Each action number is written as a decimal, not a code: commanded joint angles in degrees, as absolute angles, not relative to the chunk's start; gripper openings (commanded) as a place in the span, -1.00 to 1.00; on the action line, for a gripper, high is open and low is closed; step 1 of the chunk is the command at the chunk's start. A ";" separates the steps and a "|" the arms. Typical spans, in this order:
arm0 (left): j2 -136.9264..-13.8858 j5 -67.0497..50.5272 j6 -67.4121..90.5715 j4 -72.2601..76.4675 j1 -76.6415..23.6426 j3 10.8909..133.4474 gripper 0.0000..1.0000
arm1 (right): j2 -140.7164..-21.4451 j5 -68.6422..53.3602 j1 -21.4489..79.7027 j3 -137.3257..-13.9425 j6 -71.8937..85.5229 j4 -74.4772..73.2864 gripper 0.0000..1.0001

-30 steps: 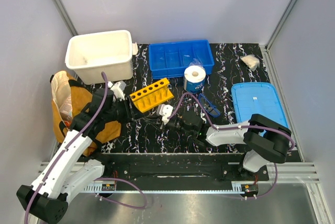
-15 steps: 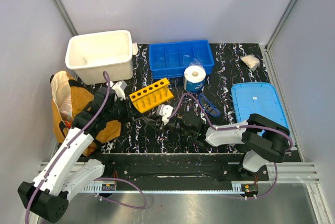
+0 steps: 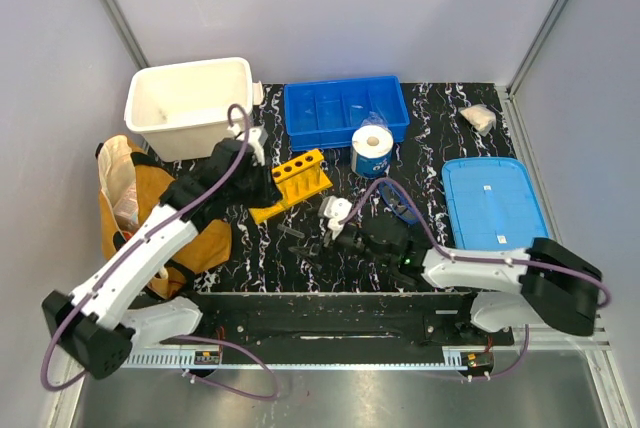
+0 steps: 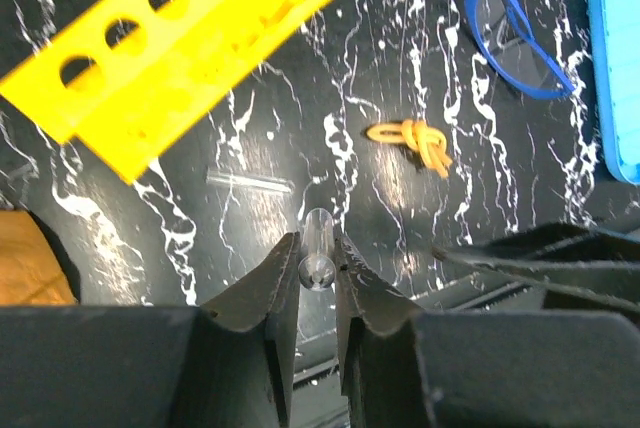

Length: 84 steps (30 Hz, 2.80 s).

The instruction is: Organize the chemistry lab equipment

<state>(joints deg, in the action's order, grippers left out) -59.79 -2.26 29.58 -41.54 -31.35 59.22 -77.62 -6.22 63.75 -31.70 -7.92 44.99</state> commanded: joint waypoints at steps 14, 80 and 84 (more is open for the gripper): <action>-88.41 21.19 22.76 -40.35 -40.96 85.25 -0.62 | -33.60 28.91 64.07 -23.30 20.73 4.49 0.99; -98.17 21.54 22.94 -26.90 -39.38 77.34 -0.41 | -35.24 28.56 64.07 -27.07 14.94 3.69 0.99; -98.35 21.18 23.20 -27.33 -39.20 77.61 -0.40 | -35.95 28.39 64.07 -27.16 14.68 3.78 0.99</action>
<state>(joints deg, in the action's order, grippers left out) -98.24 22.26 23.51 -29.82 -39.51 76.73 -35.51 26.52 63.81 -24.23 15.73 1.08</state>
